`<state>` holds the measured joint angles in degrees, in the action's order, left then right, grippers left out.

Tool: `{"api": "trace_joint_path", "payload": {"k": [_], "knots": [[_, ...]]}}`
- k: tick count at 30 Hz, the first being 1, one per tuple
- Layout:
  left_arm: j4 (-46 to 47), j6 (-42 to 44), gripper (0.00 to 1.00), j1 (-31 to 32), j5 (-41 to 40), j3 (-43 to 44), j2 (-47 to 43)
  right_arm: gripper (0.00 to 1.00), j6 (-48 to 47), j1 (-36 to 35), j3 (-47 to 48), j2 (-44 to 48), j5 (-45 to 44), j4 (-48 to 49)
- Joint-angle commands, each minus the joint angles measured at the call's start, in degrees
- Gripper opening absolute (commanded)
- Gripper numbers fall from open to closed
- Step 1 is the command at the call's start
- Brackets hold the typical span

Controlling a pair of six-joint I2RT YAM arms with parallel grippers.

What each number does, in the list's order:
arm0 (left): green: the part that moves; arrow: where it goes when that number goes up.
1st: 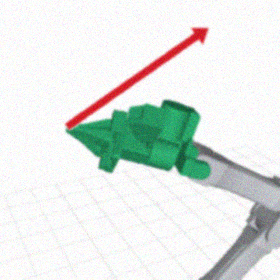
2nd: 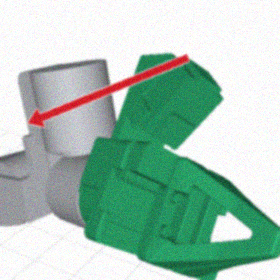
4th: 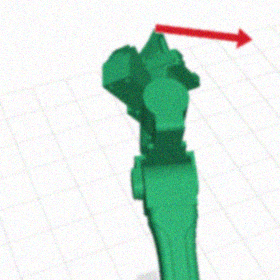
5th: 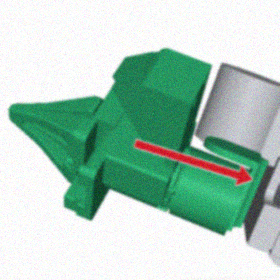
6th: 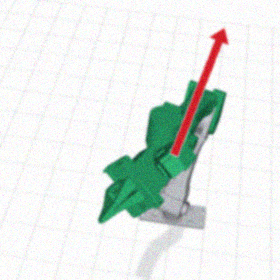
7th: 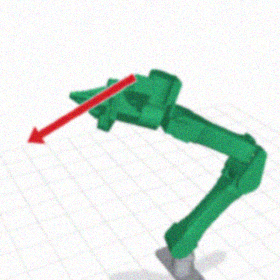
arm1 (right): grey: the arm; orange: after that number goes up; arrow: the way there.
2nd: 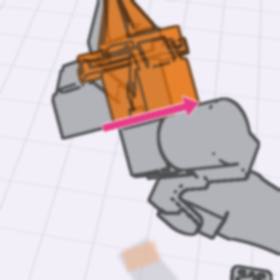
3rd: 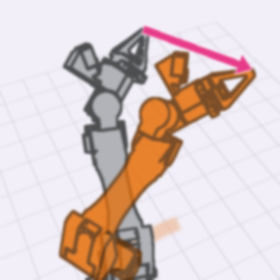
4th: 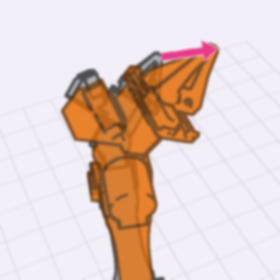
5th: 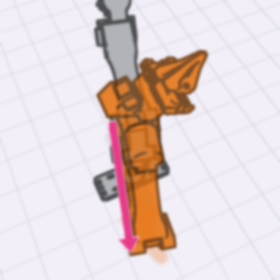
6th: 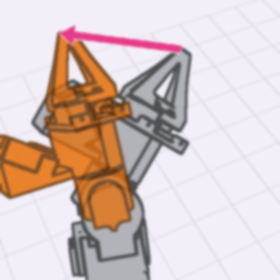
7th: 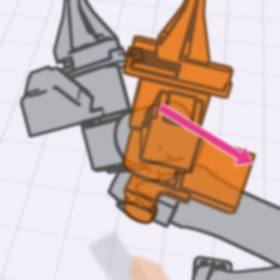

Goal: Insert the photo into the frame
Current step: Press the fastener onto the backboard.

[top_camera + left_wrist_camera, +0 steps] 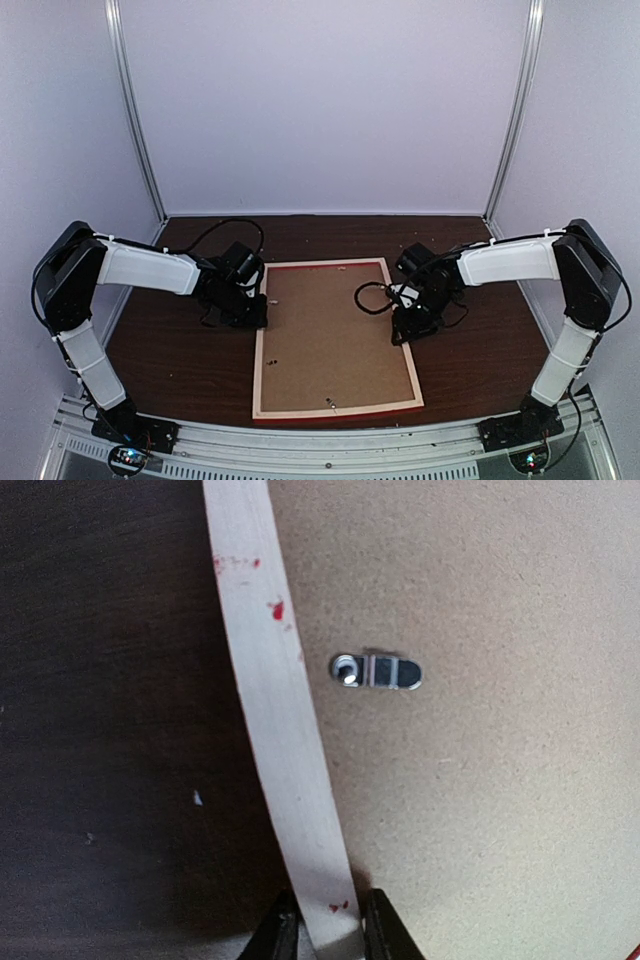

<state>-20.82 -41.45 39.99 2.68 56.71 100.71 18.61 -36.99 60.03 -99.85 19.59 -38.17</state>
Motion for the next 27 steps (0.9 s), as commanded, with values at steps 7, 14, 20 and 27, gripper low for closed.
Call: {"api": "trace_joint_path", "payload": {"k": [7, 14, 20, 27], "knots": [[-1.1, 1.6, 0.24, 1.1, 1.3, -0.1, 1.3, 0.43, -2.1, 0.2, -0.2, 0.0, -0.3, 1.2], [-1.1, 1.6, 0.24, 1.1, 1.4, 0.1, 1.3, 0.42, -0.4, 0.3, 1.1, -0.1, -2.9, 2.0], [-1.1, 1.5, 0.28, 1.1, 2.0, 0.4, 1.0, 0.40, 2.0, 2.2, 3.6, -3.1, -5.7, 3.1], [-1.8, 1.6, 0.31, 1.1, 2.9, 2.0, 1.5, 0.38, 2.1, 4.3, 4.7, -5.4, -5.9, 5.3]]}}
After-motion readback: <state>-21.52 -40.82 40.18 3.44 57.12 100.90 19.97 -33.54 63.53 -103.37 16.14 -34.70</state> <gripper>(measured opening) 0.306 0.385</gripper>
